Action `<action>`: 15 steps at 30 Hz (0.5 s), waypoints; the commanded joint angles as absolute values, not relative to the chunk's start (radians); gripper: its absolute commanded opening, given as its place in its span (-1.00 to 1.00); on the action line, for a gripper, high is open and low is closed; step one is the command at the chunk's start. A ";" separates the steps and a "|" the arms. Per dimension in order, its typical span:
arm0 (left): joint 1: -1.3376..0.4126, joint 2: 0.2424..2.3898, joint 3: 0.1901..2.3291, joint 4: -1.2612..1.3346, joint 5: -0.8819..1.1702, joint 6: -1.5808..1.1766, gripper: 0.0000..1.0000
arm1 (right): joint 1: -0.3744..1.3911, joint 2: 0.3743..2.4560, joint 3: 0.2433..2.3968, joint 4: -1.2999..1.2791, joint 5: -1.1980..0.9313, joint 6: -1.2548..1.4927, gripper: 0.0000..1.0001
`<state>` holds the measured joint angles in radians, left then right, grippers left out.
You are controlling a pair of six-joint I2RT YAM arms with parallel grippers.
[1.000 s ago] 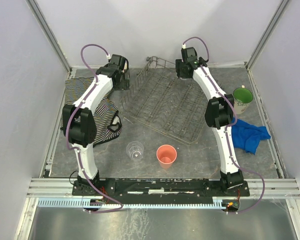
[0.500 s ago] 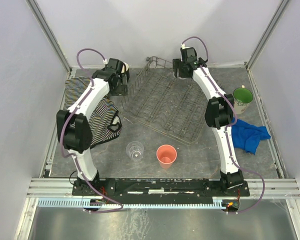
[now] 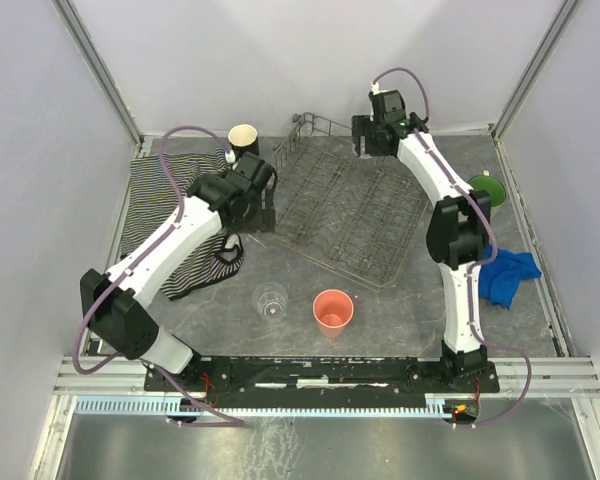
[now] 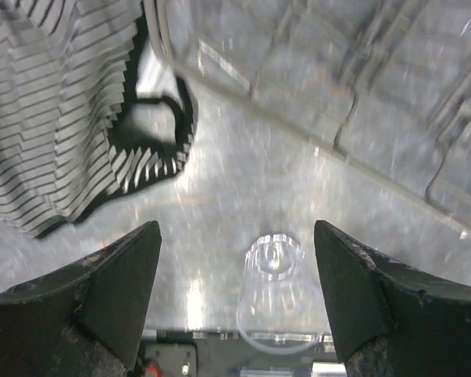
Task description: Load the cups into the dish rack
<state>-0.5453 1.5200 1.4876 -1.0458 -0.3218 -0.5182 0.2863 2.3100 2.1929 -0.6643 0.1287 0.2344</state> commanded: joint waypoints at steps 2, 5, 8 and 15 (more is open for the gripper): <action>-0.627 1.398 1.379 -1.157 -0.303 -0.690 0.65 | 0.289 2.099 2.082 -0.629 0.108 0.247 0.89; -0.681 1.345 1.290 -1.166 -0.290 -0.741 0.58 | 0.290 2.002 1.982 -0.611 0.095 0.255 0.89; -0.725 1.311 1.222 -1.153 -0.274 -0.775 0.58 | 0.290 1.907 1.882 -0.606 0.088 0.257 0.89; -0.855 1.314 1.147 -1.128 -0.270 -0.852 0.56 | 0.290 1.743 1.735 -0.616 0.078 0.256 0.88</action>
<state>-0.8112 1.3212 1.1801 -1.1519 -0.2749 -0.7635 0.2863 1.8431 1.7874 -0.6411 0.0883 0.2489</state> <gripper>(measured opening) 0.783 0.943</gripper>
